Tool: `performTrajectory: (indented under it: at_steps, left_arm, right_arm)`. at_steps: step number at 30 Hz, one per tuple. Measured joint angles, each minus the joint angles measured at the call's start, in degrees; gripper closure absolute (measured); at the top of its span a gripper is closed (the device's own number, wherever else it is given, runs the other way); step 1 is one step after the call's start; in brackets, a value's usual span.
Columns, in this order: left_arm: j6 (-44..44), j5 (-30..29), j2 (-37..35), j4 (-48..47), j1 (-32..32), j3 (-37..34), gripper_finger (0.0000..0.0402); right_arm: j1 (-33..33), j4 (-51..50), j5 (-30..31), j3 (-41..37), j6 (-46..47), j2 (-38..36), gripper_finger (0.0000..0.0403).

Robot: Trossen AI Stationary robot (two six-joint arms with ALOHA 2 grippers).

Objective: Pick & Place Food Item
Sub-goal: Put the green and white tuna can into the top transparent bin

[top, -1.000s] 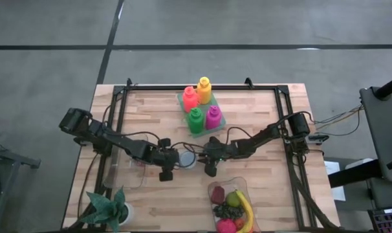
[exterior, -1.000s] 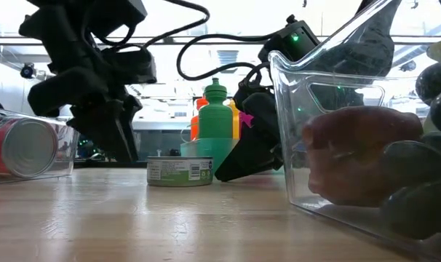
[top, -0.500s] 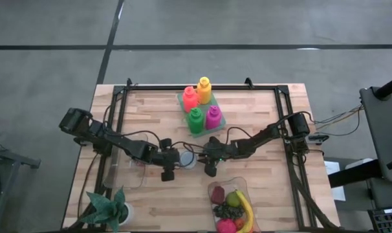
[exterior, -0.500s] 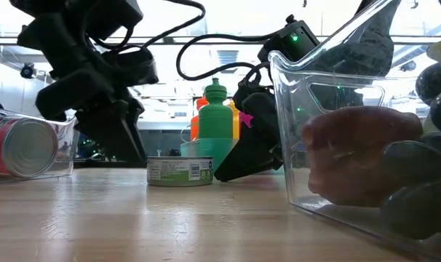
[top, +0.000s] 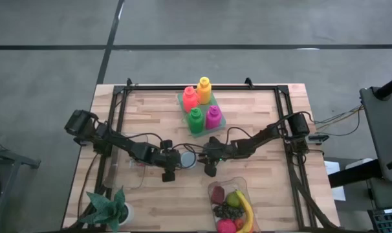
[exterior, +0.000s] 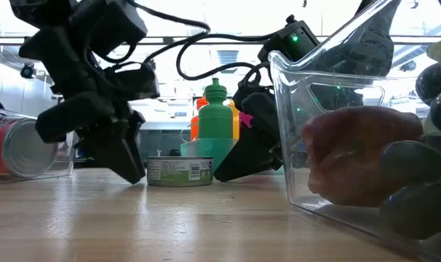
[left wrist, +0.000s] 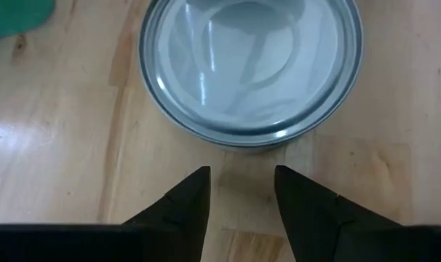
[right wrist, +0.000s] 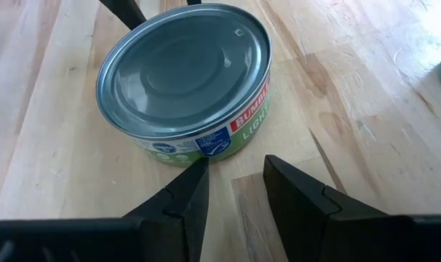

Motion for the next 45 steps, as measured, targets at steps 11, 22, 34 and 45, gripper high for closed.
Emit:
performTrajectory:
  at_steps: [11,22,34,45]
  left_arm:
    - [0.0,-0.4,0.5,0.1,0.0,0.1,0.0243]
    - [0.1,-0.4,-0.3,-0.2,0.0,1.3,0.0243]
    - [0.2,-0.4,-0.2,-0.4,0.1,0.0,0.0242]
    - [0.2,-0.6,-0.2,6.8,0.2,-3.0,0.0242]
  right_arm:
    - [0.0,0.7,0.0,0.0,0.0,0.0,0.0269]
    - [0.0,0.8,0.0,0.1,-0.2,0.1,0.0269]
    - [0.0,0.9,0.0,0.1,-0.1,0.1,0.0269]
    - [0.0,0.9,0.0,0.1,-0.2,0.1,0.0269]
